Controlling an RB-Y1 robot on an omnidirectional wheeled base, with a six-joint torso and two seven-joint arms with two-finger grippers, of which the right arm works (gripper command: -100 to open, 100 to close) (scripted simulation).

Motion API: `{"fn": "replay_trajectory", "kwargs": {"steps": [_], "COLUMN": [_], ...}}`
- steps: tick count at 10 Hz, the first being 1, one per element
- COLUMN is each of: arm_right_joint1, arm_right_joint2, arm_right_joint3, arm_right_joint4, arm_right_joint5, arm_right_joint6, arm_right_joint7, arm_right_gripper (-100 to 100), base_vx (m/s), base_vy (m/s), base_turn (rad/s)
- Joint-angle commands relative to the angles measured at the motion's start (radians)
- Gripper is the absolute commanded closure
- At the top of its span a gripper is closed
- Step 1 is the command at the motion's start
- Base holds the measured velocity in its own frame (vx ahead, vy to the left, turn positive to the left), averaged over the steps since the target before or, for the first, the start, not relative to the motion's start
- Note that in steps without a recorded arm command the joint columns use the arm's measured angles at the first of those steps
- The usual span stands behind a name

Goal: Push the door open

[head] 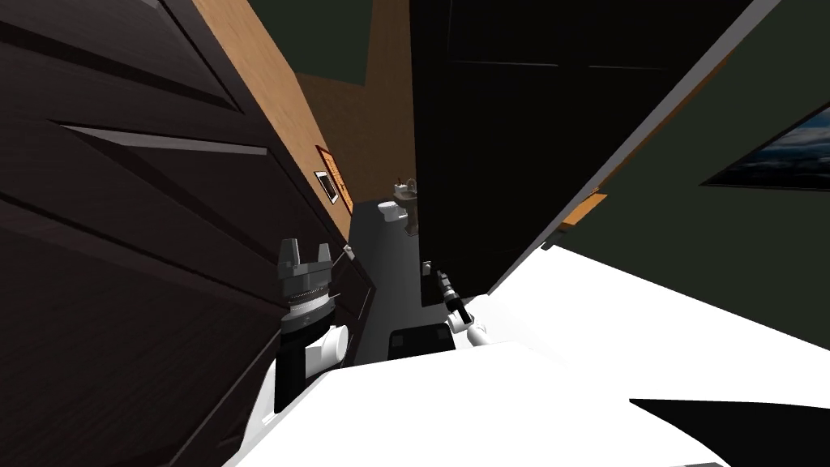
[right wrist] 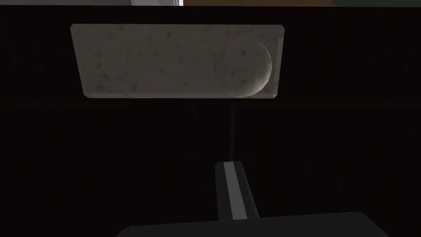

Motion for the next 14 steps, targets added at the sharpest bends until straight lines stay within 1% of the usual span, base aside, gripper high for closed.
{"fn": "replay_trajectory", "kwargs": {"steps": [1,3,4,5,6,9,11,13,14], "arm_right_joint1": [0.003,0.005,0.006,0.004,0.004,0.003,0.002,0.0,0.004], "arm_right_joint2": [0.003,0.018,0.034,0.025,0.01,0.0,0.003,0.02,0.015], "arm_right_joint3": [-0.004,-0.011,-0.015,-0.013,-0.017,-0.022,-0.026,-0.031,-0.029], "arm_right_joint4": [-0.007,-0.013,-0.016,-0.013,-0.009,-0.005,-0.001,0.003,-0.002], "arm_right_joint5": [-0.005,-0.013,-0.018,-0.015,-0.016,-0.017,-0.018,-0.019,-0.019], "arm_right_joint6": [0.006,0.011,0.014,0.012,0.008,0.001,-0.005,-0.012,-0.009], "arm_right_joint7": [-0.001,0.0,0.0,0.0,0.002,0.004,0.006,0.007,0.008], "arm_right_gripper": [-100,-100,-100,-100,-100,-100,-100,-100,-100], "base_vx": [-0.204,-0.202,-0.229,-0.104,0.083,0.187,0.221,0.223,0.08], "base_vy": [0.074,0.106,0.118,0.054,0.05,0.012,0.037,0.064,0.024], "base_turn": [-0.044,-0.075,-0.088,-0.023,0.035,0.02,0.024,0.026,-0.018]}}
